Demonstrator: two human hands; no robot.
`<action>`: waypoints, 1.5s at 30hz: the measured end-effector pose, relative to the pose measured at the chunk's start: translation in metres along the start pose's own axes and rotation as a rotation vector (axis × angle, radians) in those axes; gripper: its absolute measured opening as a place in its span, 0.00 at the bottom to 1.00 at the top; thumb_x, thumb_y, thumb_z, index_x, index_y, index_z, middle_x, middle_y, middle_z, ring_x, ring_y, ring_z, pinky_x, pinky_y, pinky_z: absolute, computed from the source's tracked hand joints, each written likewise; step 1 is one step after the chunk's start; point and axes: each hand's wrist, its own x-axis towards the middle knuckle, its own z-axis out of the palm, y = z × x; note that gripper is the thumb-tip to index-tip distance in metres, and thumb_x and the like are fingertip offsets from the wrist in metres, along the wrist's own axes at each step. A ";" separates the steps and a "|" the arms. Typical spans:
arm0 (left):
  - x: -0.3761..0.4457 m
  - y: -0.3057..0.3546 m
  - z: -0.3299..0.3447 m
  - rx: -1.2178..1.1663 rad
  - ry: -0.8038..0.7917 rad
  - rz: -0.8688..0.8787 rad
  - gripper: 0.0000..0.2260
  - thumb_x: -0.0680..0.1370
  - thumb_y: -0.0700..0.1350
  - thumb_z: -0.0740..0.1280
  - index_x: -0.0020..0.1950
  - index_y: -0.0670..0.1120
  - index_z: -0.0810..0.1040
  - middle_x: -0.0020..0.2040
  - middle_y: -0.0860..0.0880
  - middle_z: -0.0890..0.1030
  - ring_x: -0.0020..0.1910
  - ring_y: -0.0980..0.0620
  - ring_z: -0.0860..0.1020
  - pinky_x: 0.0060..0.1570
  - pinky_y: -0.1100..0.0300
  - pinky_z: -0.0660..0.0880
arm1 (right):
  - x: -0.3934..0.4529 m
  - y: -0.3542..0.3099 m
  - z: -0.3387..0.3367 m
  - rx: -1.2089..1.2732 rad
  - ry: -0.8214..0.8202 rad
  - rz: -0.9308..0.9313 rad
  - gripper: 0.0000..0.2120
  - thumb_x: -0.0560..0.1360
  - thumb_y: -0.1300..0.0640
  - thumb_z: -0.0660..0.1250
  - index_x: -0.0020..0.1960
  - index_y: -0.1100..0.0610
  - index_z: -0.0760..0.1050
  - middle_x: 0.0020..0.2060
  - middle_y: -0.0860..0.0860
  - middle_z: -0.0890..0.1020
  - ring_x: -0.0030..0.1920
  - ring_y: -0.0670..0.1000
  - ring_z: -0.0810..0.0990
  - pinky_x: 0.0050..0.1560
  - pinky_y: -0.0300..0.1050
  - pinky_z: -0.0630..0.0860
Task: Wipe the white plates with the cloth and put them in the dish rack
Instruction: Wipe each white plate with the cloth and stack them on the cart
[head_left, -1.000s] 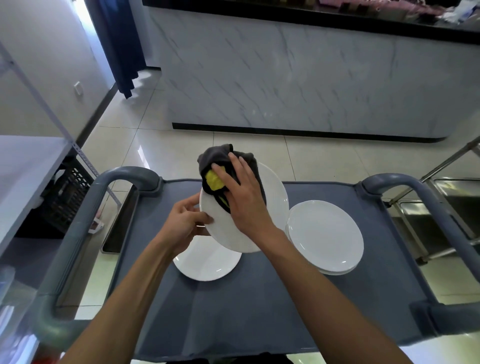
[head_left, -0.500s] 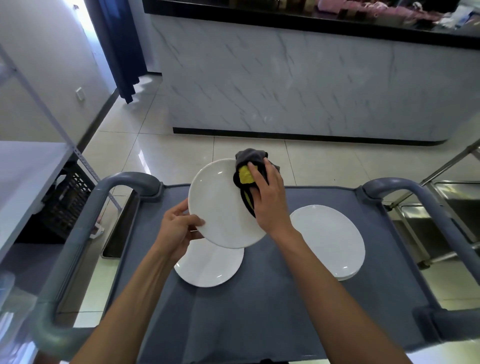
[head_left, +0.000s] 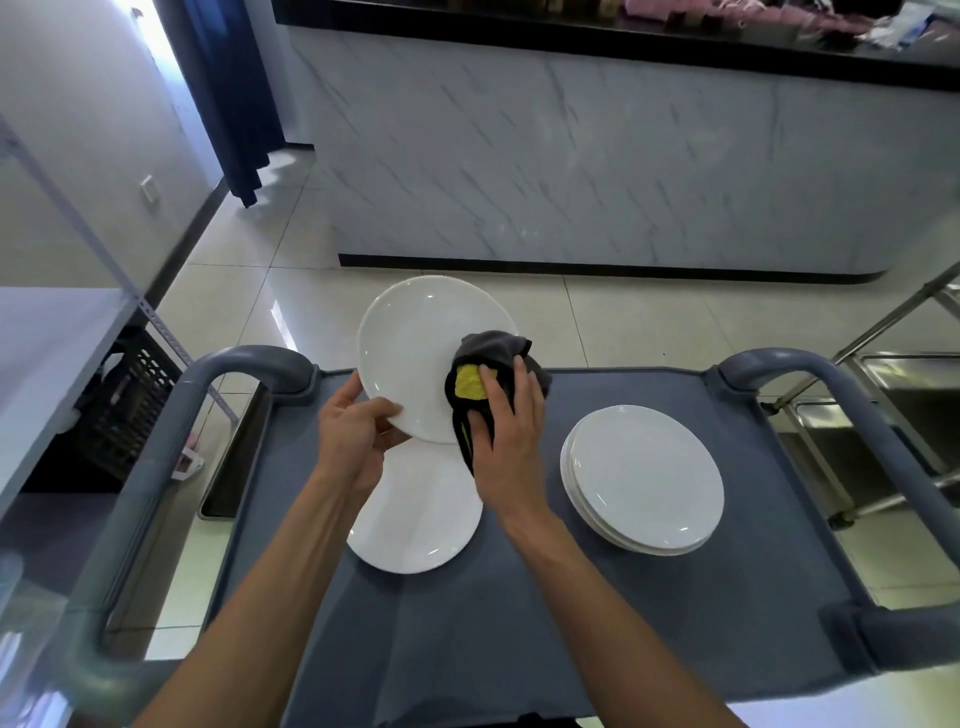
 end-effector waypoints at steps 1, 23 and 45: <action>0.000 0.001 0.002 -0.012 0.002 0.006 0.24 0.73 0.26 0.63 0.62 0.46 0.81 0.47 0.46 0.86 0.41 0.44 0.83 0.40 0.50 0.83 | -0.004 -0.005 0.003 0.014 -0.003 -0.010 0.24 0.83 0.59 0.62 0.78 0.50 0.65 0.81 0.51 0.53 0.81 0.54 0.47 0.79 0.46 0.48; -0.004 0.012 0.004 0.089 -0.075 0.031 0.25 0.73 0.25 0.62 0.64 0.46 0.80 0.46 0.48 0.86 0.41 0.45 0.83 0.40 0.50 0.82 | 0.030 0.013 -0.016 -0.096 0.070 -0.146 0.21 0.82 0.62 0.64 0.74 0.54 0.71 0.79 0.57 0.61 0.79 0.61 0.56 0.78 0.53 0.56; -0.007 0.006 0.001 0.349 -0.225 -0.013 0.24 0.72 0.26 0.65 0.62 0.48 0.83 0.49 0.40 0.85 0.43 0.41 0.83 0.38 0.48 0.81 | 0.052 0.001 -0.032 0.054 -0.292 -0.196 0.23 0.86 0.49 0.54 0.80 0.47 0.60 0.82 0.47 0.48 0.81 0.46 0.41 0.79 0.44 0.43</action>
